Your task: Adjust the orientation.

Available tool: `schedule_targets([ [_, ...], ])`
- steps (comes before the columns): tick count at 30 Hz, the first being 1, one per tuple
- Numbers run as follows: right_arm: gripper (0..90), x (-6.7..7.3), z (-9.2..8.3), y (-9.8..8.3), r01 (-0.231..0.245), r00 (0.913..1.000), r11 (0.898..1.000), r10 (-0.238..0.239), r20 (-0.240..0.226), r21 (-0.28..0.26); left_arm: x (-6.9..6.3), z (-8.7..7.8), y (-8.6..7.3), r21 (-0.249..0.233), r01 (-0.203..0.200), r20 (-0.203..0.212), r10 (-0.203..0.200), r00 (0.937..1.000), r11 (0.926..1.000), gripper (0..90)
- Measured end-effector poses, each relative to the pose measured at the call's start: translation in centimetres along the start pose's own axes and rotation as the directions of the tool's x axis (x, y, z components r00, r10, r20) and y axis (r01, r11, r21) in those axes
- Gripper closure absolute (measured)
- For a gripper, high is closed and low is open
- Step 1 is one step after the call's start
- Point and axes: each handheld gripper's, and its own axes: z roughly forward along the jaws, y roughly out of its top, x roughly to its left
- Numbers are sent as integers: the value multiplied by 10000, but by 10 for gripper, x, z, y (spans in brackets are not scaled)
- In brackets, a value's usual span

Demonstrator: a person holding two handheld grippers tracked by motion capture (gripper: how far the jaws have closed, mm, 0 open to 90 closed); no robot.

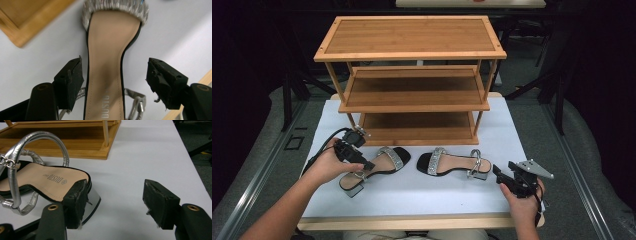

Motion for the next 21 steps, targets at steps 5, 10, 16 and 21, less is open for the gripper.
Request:
schedule_targets([
  [5, 360, 0, 1, -1, -28, 10000, 10000, 28, -59, -17, 6, 16, 9, 1021, -24, 42, 20, 10000, 9948, 313],
  [10, 358, 0, 2, -1, 31, 9999, 9999, -30, -109, 123, 8, 26, 13, 1553, 34, 144, -57, 9999, 9879, 332],
  [16, 357, 0, 1, -1, 35, 9999, 9999, -34, -139, 114, 14, 39, 14, 2697, -374, 236, 323, 9992, 9622, 327],
  [21, 357, -1, 2, -1, -25, 9998, 10000, 26, -207, 56, 12, 48, 14, 2981, -483, 269, 422, 9987, 9533, 325],
])
